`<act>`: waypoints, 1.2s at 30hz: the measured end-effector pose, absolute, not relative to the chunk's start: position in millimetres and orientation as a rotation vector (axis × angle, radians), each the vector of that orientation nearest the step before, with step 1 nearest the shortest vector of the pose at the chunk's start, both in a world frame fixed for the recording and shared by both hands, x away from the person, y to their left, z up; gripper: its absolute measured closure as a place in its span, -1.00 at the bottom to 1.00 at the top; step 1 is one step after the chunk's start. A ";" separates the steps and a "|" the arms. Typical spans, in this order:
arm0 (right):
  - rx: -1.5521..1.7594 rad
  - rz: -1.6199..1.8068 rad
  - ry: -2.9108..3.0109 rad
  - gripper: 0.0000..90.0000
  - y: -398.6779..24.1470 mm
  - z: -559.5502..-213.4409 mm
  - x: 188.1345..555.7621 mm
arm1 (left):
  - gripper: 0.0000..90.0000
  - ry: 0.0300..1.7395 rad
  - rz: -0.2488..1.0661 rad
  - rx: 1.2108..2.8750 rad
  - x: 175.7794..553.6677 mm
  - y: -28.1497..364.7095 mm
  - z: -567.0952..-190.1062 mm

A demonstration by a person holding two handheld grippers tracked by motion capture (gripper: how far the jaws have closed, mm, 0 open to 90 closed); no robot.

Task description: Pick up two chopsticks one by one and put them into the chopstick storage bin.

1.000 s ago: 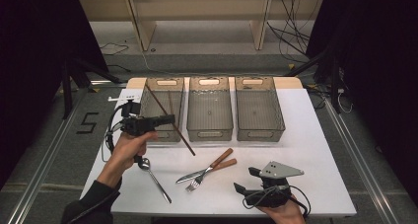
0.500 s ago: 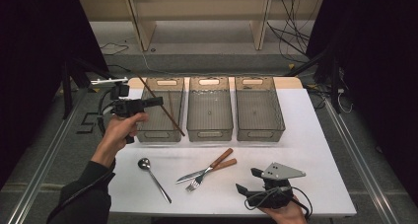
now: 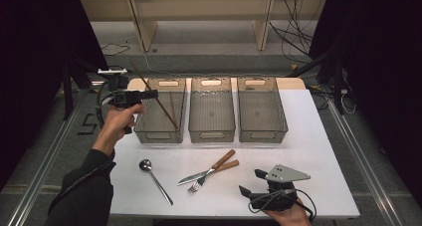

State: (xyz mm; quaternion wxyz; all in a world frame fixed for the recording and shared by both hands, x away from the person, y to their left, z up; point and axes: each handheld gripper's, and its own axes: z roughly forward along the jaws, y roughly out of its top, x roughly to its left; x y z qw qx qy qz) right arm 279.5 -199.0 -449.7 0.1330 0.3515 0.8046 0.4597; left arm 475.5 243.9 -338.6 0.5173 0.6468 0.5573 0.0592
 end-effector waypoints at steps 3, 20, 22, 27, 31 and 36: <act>1.019 1.332 2.336 -0.44 -198.9 -449.9 279.3 | 0.87 1.362 0.154 1.553 480.4 244.7 -341.8; 1.012 1.334 2.338 -0.44 -198.5 -450.5 278.9 | 0.87 1.413 0.142 1.596 491.5 236.9 -360.0; 1.013 1.331 2.340 -0.44 -198.5 -450.4 278.9 | 0.87 1.415 0.139 1.594 491.7 236.8 -362.1; 1.014 1.334 2.336 -0.43 -198.9 -450.2 278.9 | 0.87 1.418 0.128 1.624 493.1 235.0 -367.5; 1.013 1.333 2.339 -0.43 -198.9 -450.4 279.1 | 0.86 1.421 0.119 1.637 493.9 233.6 -370.8; 1.011 1.335 2.339 -0.43 -198.7 -450.8 279.2 | 0.86 1.429 0.113 1.651 495.6 230.9 -375.3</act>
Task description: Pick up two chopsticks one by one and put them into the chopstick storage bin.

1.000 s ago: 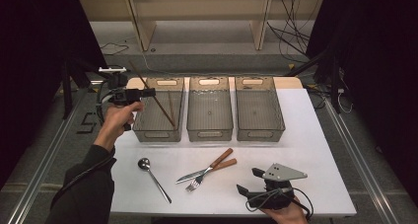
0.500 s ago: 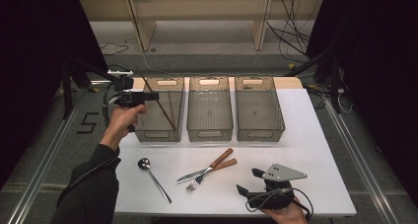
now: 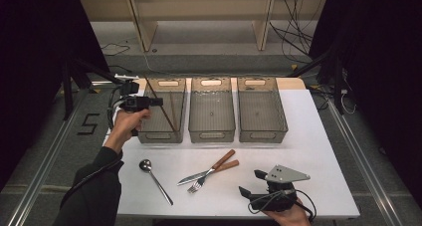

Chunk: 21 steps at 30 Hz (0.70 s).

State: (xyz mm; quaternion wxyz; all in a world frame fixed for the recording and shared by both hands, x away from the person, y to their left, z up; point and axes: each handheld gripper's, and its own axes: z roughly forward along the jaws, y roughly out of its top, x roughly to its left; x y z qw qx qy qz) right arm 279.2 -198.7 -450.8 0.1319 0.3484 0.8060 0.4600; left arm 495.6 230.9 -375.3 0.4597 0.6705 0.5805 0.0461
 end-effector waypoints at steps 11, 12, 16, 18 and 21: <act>1.012 1.335 2.337 -0.43 -199.0 -450.5 278.9 | 0.86 1.437 0.099 1.683 498.2 222.6 -384.9; 1.012 1.339 2.336 -0.43 -199.2 -450.4 279.0 | 0.86 1.436 0.099 1.686 498.4 221.9 -385.5; 1.012 1.340 2.335 -0.43 -199.1 -450.7 279.0 | 0.85 1.440 0.105 1.695 499.8 219.5 -387.0; 1.011 1.337 2.340 -0.43 -198.8 -450.9 278.8 | 0.85 1.444 0.106 1.698 500.5 218.7 -387.9; 1.011 1.334 2.343 -0.43 -198.7 -451.0 278.8 | 0.85 1.449 0.105 1.700 501.4 217.2 -389.4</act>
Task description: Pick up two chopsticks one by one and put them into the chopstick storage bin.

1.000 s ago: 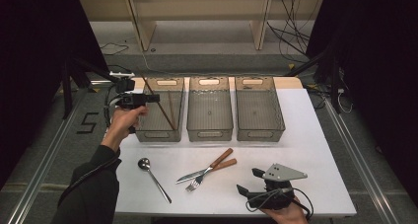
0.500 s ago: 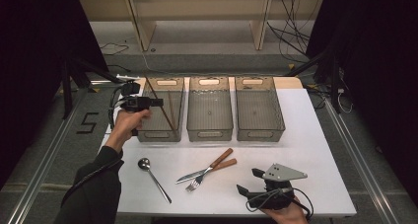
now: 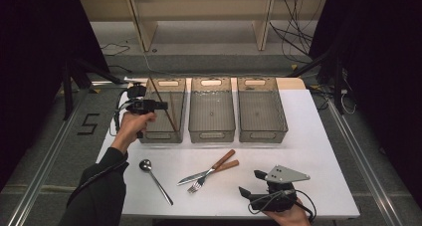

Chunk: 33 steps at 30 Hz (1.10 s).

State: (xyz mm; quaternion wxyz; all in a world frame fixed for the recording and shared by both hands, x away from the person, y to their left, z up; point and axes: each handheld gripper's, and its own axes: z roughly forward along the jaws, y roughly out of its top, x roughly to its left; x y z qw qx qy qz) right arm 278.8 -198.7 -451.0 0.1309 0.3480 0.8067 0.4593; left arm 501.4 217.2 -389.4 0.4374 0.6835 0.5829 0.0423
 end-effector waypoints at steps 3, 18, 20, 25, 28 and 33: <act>1.013 1.339 2.339 -0.43 -199.2 -450.9 278.9 | 0.85 1.454 0.106 1.704 502.5 214.9 -391.2; 1.017 1.337 2.342 -0.42 -199.5 -450.9 278.8 | 0.24 1.460 0.148 1.700 503.9 208.6 -390.4; 1.017 1.338 2.339 -0.42 -199.5 -450.8 278.7 | 0.13 1.450 0.150 1.712 504.0 206.5 -390.4; 1.017 1.339 2.339 -0.42 -199.9 -450.6 278.6 | -0.16 1.457 0.176 1.739 506.3 201.6 -391.2; 1.016 1.340 2.340 -0.42 -200.0 -450.6 278.5 | -0.35 1.474 0.185 1.730 507.2 200.1 -391.3; 1.015 1.341 2.340 -0.42 -200.1 -450.6 278.5 | -0.56 1.504 0.215 1.759 509.6 197.0 -393.9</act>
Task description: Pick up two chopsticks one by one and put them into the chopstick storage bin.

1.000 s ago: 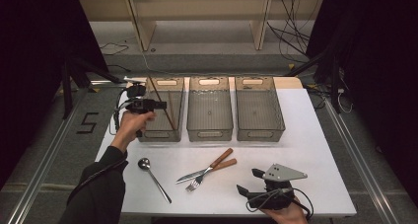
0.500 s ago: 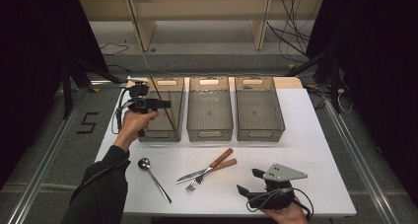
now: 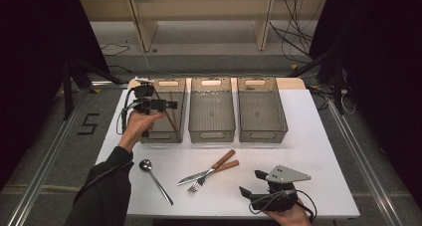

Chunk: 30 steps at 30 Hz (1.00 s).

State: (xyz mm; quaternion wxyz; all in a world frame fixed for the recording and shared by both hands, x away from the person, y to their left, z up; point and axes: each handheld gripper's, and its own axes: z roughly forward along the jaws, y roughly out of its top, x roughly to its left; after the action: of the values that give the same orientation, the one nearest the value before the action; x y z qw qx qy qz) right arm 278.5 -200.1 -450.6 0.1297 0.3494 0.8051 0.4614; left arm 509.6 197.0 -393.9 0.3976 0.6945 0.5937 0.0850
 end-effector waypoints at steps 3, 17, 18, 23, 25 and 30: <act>1.015 1.341 2.339 -0.42 -199.9 -450.7 278.5 | -0.61 1.527 0.214 1.785 511.2 195.1 -396.7; 1.019 1.341 2.342 -0.42 -200.9 -450.2 278.7 | -0.63 1.535 0.204 1.794 508.0 194.5 -398.2; 1.016 1.342 2.341 -0.42 -200.7 -450.2 278.7 | -0.63 1.528 0.200 1.792 506.4 195.4 -396.8; 1.022 1.343 2.342 -0.42 -199.9 -450.6 278.9 | -0.63 1.497 0.184 1.748 496.0 199.3 -390.1; 1.021 1.341 2.342 -0.42 -199.4 -450.8 278.9 | -0.63 1.484 0.189 1.744 491.0 199.6 -387.7; 1.025 1.336 2.344 -0.42 -198.9 -450.3 279.2 | -0.63 1.442 0.197 1.727 475.8 201.7 -381.3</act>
State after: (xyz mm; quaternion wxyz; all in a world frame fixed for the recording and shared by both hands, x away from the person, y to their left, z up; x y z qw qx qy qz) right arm 279.2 -198.9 -450.3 0.1274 0.3524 0.8054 0.4592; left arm 475.8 201.7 -381.3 0.4271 0.6914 0.5773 0.0790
